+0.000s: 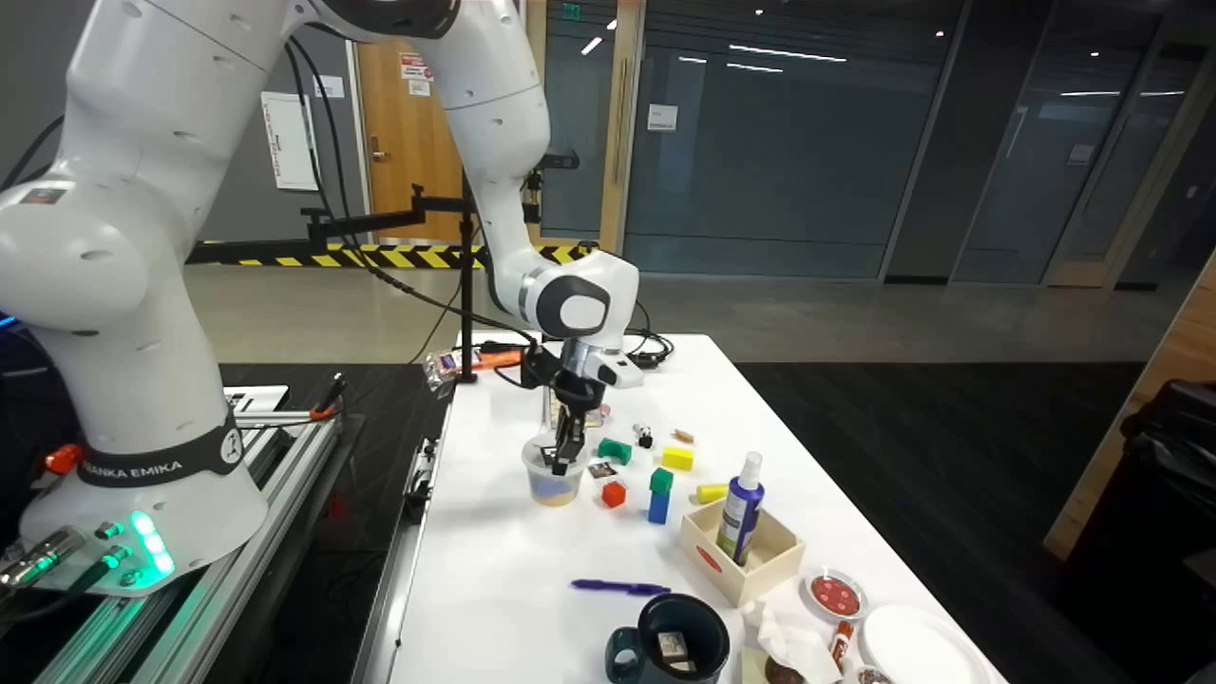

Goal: Put the blue bottle inside the small crate, then place the clear lid on the table

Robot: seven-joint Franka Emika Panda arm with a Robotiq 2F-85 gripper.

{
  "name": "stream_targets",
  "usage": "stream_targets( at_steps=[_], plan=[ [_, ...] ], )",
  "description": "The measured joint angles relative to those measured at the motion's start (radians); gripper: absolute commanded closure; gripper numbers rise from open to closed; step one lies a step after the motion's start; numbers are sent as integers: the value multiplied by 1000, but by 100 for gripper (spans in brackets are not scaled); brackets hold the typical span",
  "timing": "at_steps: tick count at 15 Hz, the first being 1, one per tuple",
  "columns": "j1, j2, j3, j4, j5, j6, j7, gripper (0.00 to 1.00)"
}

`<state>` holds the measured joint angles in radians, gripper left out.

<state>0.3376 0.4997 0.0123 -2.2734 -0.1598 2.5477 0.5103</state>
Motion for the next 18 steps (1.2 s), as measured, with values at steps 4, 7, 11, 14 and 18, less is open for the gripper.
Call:
stream_targets(
  at_steps=[4,7,11,14,18],
  plan=[
    [9,0,0,14,0,-1,1,99],
    [51,-18,-9,15,-25,-1,18,99],
    [122,-47,-18,15,-65,-1,62,99],
    [132,-49,-19,15,-70,-3,71,99],
    [97,-31,-18,16,-62,-16,70,99]
  ],
)
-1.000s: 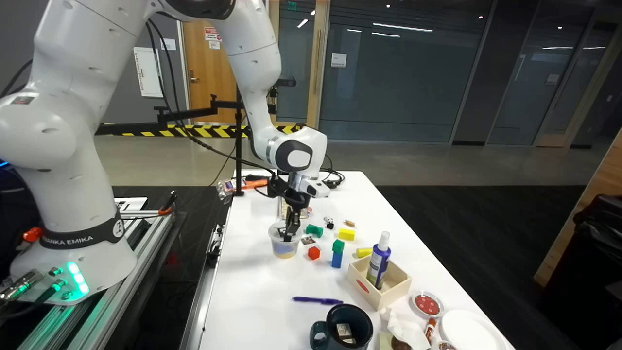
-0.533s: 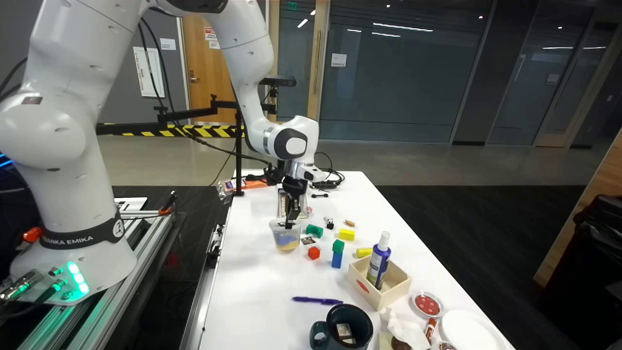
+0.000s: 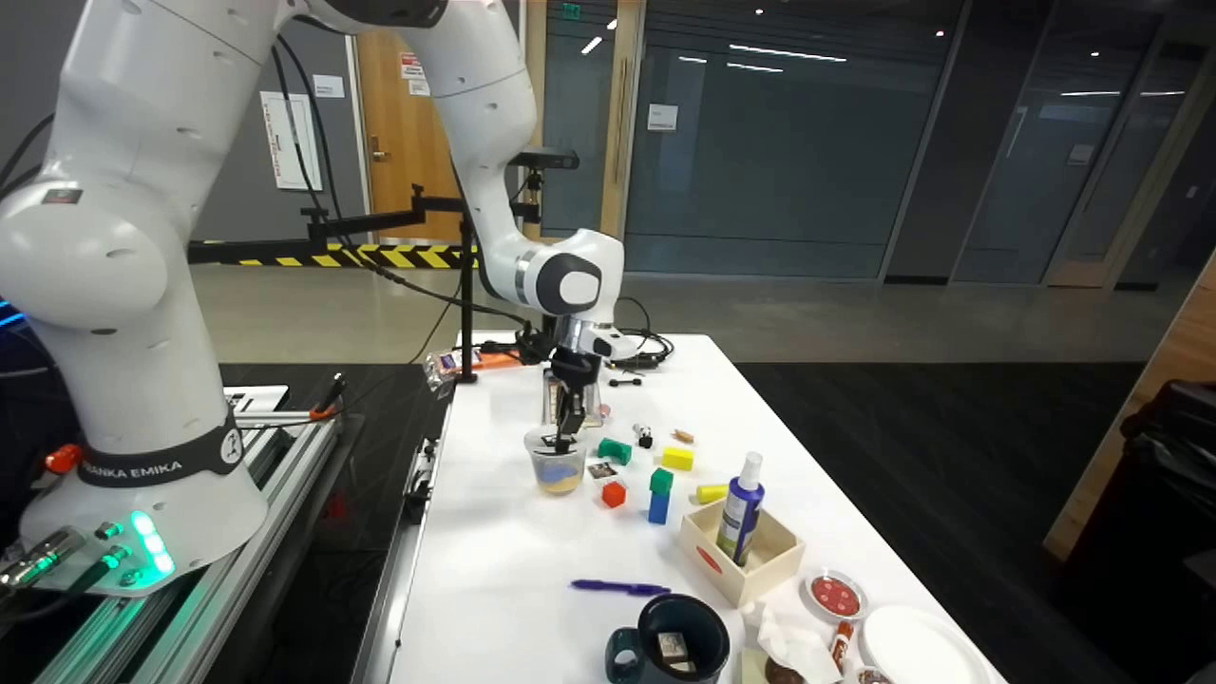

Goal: Put the blue bottle inside the small crate, then place the clear lid on the table

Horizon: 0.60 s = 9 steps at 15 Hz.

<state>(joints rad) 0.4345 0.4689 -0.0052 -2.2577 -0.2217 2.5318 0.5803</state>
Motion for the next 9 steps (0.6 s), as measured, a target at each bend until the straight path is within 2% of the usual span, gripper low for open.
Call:
stream_targets(
  at_steps=[6,9],
  plan=[
    [-75,14,24,0,35,7,-51,99],
    [-125,-1,72,0,115,1,-150,99]
  ],
)
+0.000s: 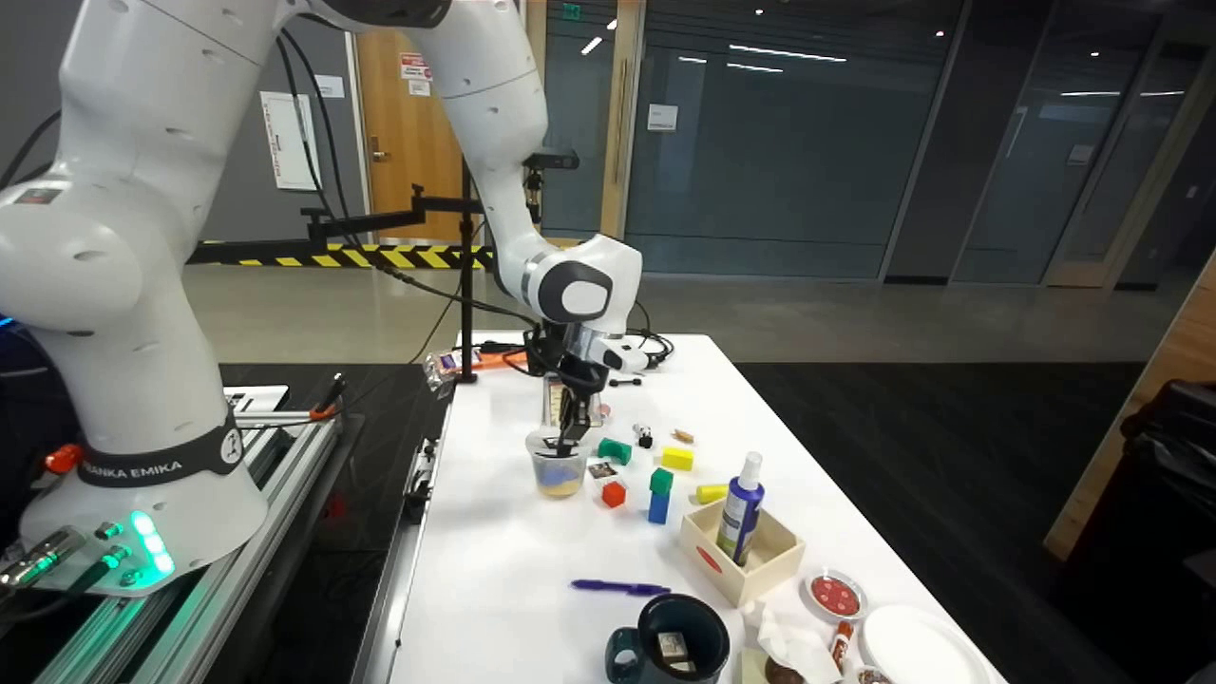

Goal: Put the blue bottle inside the small crate, then place the clear lid on the table

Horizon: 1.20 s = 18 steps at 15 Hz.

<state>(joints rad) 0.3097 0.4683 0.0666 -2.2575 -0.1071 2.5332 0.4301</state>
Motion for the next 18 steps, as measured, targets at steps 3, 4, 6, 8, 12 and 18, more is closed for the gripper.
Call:
stream_targets(
  at_steps=[3,4,6,8,12,18],
  plan=[
    [-59,-6,53,8,99,-50,-109,99],
    [-76,-6,66,13,126,-72,-139,99],
    [-103,-6,83,21,169,-108,-187,99],
    [-123,-6,93,25,200,-130,-223,99],
    [-145,-4,99,26,239,-129,-280,99],
    [-216,17,132,23,353,-46,-412,99]
  ],
)
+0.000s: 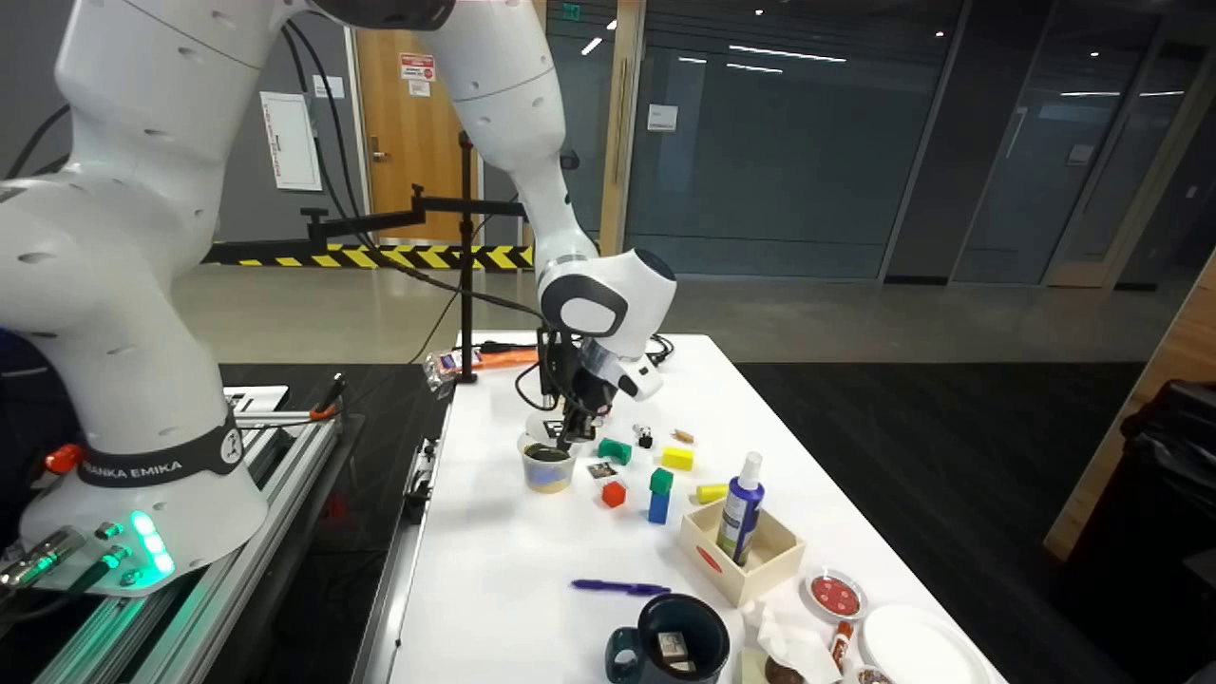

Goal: Put the blue bottle inside the small crate, then place the clear lid on the table

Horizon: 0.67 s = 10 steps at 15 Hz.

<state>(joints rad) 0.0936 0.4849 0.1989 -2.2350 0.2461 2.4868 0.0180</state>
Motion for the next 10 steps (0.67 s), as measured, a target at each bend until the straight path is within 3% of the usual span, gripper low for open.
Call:
stream_targets(
  at_steps=[10],
  plan=[
    [-166,15,57,-70,202,132,-154,99]
  ],
)
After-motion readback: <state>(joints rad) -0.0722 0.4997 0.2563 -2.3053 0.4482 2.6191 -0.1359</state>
